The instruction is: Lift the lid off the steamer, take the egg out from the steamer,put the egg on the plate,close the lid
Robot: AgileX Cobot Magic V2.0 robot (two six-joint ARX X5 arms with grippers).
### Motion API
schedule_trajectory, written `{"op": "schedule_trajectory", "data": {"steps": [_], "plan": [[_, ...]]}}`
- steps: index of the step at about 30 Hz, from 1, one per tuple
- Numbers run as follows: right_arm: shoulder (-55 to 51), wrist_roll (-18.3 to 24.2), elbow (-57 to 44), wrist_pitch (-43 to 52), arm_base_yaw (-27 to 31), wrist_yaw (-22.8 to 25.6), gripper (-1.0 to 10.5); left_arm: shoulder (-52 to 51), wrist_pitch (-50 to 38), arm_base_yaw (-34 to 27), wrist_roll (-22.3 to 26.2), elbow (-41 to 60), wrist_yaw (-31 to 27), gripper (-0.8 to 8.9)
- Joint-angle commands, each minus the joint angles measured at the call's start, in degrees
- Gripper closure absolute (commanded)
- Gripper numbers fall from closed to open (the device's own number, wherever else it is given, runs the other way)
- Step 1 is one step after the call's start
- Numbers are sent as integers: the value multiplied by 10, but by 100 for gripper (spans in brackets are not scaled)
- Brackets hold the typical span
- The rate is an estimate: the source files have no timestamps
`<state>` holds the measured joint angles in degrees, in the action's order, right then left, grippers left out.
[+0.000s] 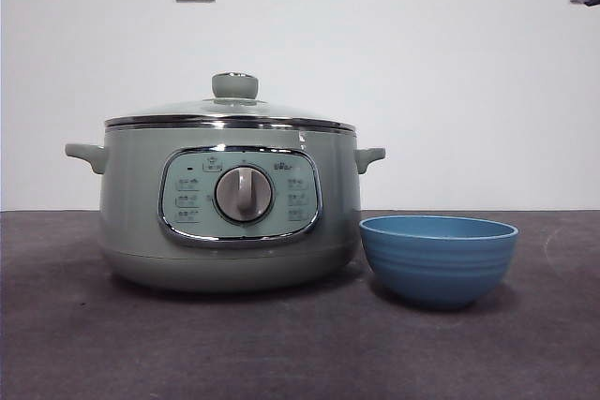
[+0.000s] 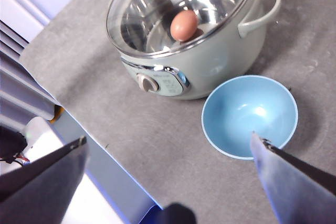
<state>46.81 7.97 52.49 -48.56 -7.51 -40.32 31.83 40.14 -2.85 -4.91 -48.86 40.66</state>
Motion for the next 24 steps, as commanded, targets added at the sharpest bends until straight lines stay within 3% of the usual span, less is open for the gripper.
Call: {"op": "schedule_trajectory", "data": {"steps": [1, 8, 13, 24], "plan": [[0, -5, 2, 3, -1, -1, 348, 36, -24, 9, 8, -23, -1, 297], [0, -6, 2, 5, -1, -1, 348, 151, -57, 63, 36, -107, -33, 297], [0, -6, 2, 5, -1, 0, 348, 244, -70, 125, 68, -166, -99, 297], [0, -6, 2, 5, -1, 0, 348, 410, -203, 228, 83, -197, -223, 297]]}}
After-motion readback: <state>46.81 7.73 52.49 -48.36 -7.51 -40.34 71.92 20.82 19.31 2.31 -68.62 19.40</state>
